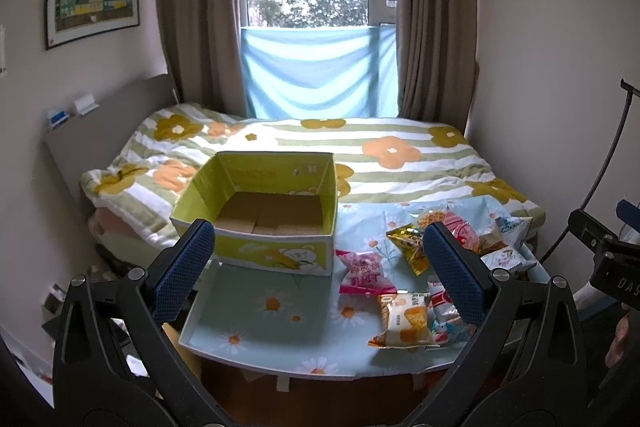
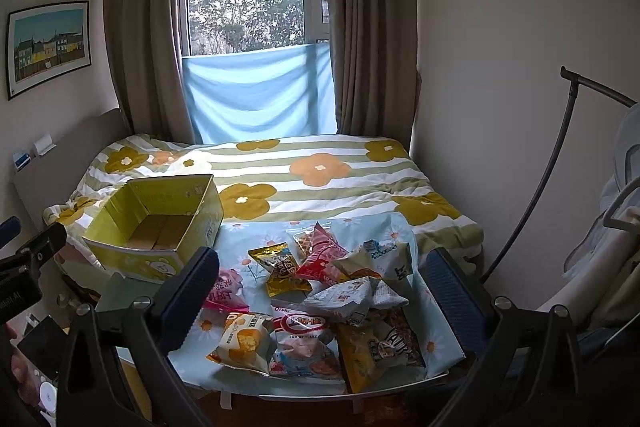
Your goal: Organize snacks
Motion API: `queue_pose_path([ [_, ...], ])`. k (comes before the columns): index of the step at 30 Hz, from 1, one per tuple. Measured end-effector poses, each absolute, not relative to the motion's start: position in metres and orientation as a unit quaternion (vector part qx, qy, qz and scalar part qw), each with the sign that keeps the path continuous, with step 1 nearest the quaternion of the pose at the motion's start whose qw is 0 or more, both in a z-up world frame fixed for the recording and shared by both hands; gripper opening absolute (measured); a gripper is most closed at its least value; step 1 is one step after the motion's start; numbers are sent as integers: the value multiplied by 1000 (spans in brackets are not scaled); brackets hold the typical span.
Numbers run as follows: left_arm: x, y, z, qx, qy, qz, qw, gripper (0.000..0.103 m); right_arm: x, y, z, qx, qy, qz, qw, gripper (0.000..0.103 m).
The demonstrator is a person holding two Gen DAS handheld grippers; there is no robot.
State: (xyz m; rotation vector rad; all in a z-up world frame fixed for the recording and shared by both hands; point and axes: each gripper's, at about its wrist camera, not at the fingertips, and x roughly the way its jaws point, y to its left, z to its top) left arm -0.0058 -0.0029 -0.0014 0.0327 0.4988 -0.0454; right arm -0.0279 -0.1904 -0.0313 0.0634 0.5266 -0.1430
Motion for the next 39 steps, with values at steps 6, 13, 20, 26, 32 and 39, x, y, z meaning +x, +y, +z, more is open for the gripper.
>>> queue_pose_path([
  [6,-7,-2,-1,13,246,-24,969,103,-29,-190,-31,31,262,-69,962,103],
  [13,-7,-1,0,15,247,-22,969,103,-30,-188,-32,29,265,-69,961,103],
  [20,-8,-2,0,14,247,-22,969,103,-33,-186,-33,29,266,-68,961,103],
  [26,-8,-2,0,14,247,-22,969,103,-33,-186,-34,30,267,-69,961,103],
  [32,-8,-2,0,14,246,-21,969,103,-33,-186,-34,30,267,-69,961,103],
  [39,-9,-2,0,11,246,-22,969,103,-34,-187,-36,29,270,-73,960,103],
])
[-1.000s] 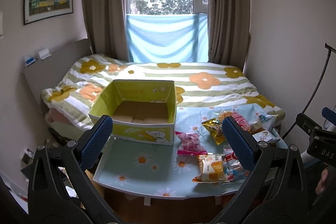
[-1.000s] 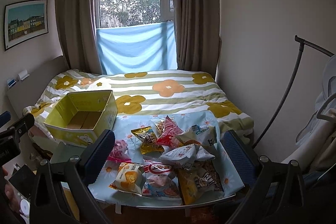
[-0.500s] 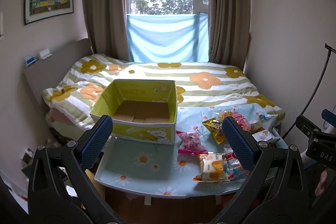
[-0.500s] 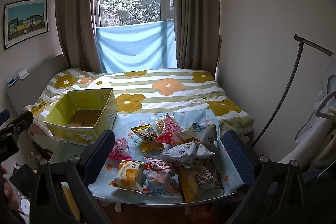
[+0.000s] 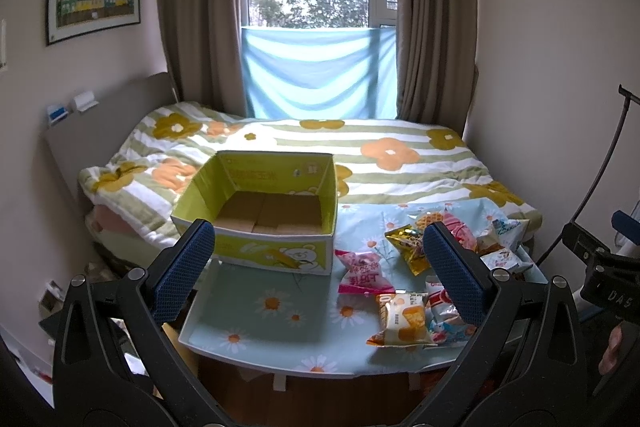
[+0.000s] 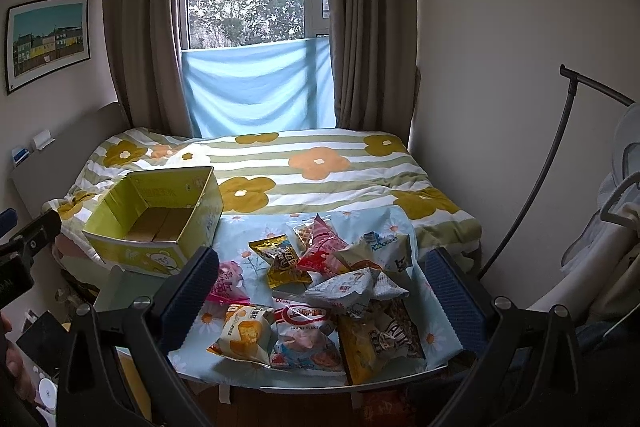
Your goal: Organize snacks
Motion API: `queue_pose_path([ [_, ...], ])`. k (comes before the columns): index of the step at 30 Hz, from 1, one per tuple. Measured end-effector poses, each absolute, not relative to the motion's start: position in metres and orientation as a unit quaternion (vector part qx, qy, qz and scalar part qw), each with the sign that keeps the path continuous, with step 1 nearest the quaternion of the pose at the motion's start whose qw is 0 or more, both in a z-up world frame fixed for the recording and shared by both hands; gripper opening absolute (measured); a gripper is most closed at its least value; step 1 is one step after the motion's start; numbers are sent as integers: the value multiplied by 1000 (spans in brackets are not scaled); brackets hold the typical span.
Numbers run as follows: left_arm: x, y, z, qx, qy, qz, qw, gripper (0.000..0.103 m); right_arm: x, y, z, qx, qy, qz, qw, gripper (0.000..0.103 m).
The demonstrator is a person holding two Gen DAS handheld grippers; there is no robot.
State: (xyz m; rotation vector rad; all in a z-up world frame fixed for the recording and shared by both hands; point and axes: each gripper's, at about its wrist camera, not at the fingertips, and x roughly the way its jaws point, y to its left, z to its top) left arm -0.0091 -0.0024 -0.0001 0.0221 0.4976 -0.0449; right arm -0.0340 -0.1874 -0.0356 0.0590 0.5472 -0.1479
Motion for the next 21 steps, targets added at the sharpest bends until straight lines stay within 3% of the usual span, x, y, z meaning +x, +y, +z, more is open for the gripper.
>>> queue_pose_path([
  [21,-6,-3,-1,9,250,-31,968,103,-35,-189,-35,29,271,-78,959,103],
])
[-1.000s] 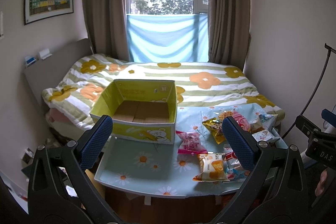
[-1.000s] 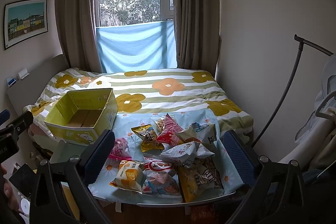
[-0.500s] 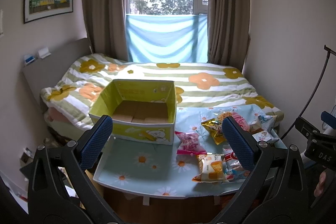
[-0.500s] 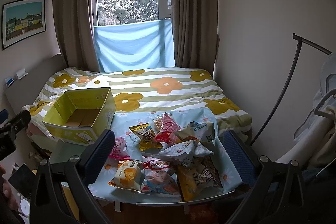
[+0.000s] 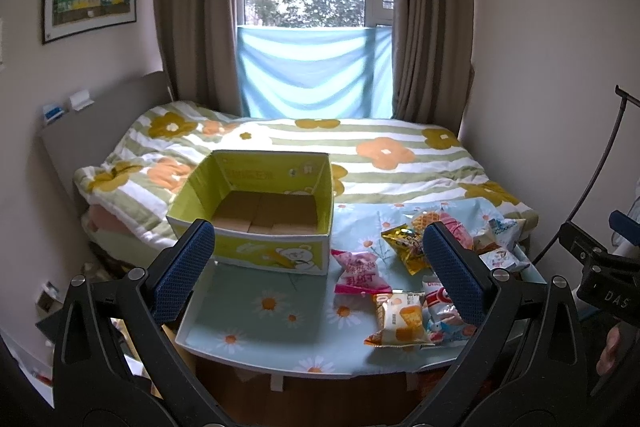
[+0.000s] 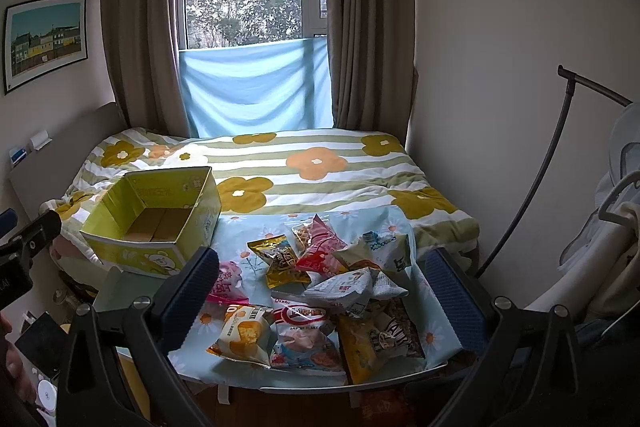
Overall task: Organize snacks
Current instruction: 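Grasp the orange-and-white cake packet with the left tool while the right tool grasps the grey printed bag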
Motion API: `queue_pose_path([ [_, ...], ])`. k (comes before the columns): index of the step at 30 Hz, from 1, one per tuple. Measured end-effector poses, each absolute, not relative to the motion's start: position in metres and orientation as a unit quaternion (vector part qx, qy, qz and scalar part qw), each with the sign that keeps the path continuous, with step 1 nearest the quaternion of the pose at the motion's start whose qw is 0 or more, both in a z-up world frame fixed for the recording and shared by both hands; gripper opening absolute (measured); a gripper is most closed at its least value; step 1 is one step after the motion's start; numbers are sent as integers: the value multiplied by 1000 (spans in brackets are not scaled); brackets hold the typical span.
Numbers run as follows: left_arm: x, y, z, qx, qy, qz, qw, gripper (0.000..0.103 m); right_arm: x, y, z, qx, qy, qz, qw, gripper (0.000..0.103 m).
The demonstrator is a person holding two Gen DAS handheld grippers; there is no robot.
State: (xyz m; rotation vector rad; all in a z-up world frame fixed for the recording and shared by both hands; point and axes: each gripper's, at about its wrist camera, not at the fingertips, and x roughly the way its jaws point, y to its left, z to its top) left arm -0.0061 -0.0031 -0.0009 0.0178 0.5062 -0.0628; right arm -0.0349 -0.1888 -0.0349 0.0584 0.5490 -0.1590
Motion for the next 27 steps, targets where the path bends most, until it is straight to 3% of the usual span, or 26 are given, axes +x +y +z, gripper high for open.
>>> queue_pose_path([
  [12,22,-3,-23,8,321,-77,944,103,-22,-192,-46,42,314,-99,944,103],
  [27,87,-56,-161,5,504,-138,853,103,31,-251,-134,92,425,-72,898,103],
])
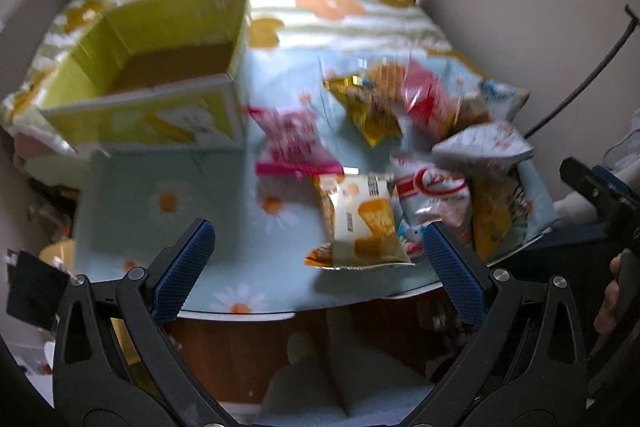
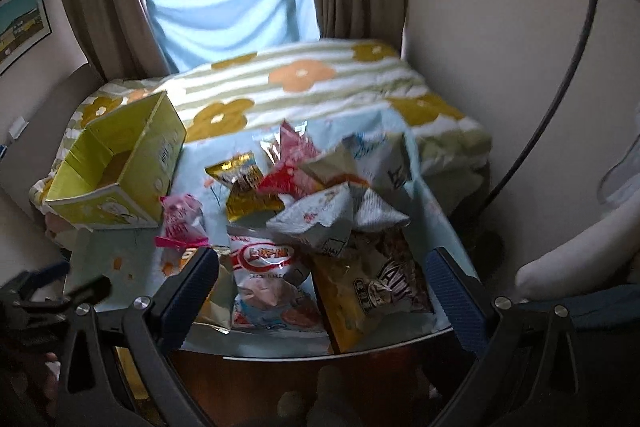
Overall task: Organize snacks
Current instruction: 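Grasp the orange-and-white cake packet with the left tool while the right tool grasps the grey printed bag, then carry the cake packet and grey bag over the yellow box with both tools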
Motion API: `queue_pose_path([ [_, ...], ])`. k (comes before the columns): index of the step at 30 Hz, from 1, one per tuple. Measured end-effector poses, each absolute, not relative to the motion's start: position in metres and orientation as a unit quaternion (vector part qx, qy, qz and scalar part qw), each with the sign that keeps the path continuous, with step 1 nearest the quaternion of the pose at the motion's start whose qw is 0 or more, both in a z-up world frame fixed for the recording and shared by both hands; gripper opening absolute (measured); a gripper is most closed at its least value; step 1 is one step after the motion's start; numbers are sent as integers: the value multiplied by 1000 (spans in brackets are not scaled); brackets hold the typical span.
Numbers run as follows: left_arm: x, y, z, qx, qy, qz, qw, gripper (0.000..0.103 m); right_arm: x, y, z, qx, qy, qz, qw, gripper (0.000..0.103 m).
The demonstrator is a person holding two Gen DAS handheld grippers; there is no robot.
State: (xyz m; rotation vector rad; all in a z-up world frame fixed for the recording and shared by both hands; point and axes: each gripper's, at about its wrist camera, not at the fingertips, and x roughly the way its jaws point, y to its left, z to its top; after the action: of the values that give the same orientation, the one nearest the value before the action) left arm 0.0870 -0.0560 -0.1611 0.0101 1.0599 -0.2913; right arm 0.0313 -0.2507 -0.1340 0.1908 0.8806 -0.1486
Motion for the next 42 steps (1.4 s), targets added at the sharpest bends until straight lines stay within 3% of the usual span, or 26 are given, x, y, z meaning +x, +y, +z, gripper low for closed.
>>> queue_pose_path([
  [11,127,-104,-239,19,584,-122,802,103,89,-291,-211,211,507,13,836,103],
  [20,146,-112,-274,9,622,-99,777,102,126,-310,-239,253,526,36,812,103],
  [26,155,-115,-290,-6,637,-103,764,91,139,-322,-248,279,524,55,803,103],
  [31,164,-119,-302,-30,645,-123,754,67,145,-320,-249,272,520,61,807,99],
  [35,162,-123,-302,-17,640,-120,759,64,145,-322,-248,269,516,64,811,83],
  [42,151,-117,-289,-29,636,-112,763,61,139,-330,-241,276,508,69,813,78],
])
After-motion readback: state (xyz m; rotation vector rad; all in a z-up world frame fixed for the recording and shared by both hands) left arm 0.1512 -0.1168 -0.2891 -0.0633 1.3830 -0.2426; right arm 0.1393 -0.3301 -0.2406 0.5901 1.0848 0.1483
